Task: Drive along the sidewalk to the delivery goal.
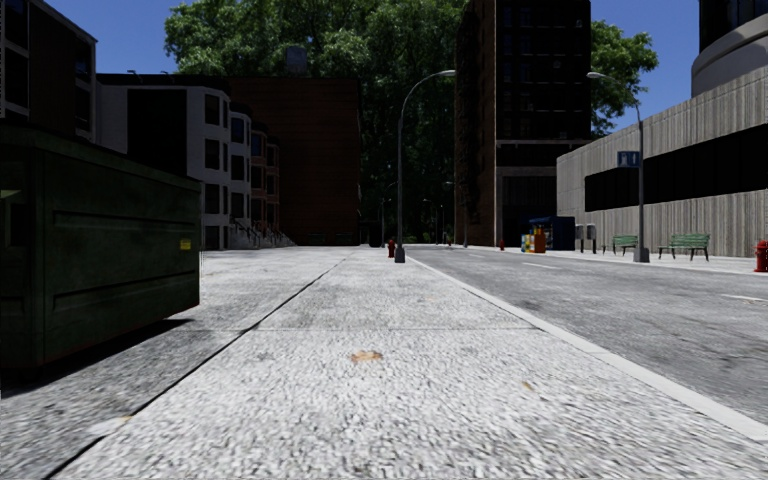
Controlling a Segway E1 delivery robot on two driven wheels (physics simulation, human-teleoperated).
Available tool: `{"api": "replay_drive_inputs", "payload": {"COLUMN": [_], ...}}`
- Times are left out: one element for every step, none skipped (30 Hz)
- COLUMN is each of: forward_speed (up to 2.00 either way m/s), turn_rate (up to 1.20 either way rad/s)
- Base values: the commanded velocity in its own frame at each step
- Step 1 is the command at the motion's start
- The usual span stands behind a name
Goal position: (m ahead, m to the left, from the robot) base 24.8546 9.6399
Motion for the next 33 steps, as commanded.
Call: {"api": "replay_drive_inputs", "payload": {"forward_speed": [2.0,2.0,2.0,2.0,2.0,2.0,2.0,2.0,2.0,2.0,2.0,2.0,2.0,2.0,2.0,2.0,2.0,2.0,2.0,2.0,2.0,2.0,2.0,2.0,2.0,2.0,2.0,2.0,2.0,2.0,2.0,2.0,2.0], "turn_rate": [0.0,0.0,0.0,0.0,0.0,0.0,0.0,0.0,0.0,0.0,0.0,0.0,0.0,0.0,0.0,0.04,0.08,0.08,0.1,0.17,0.25,0.25,0.31,0.32,0.33,0.34,0.34,0.34,0.34,0.34,0.34,0.34,0.34]}}
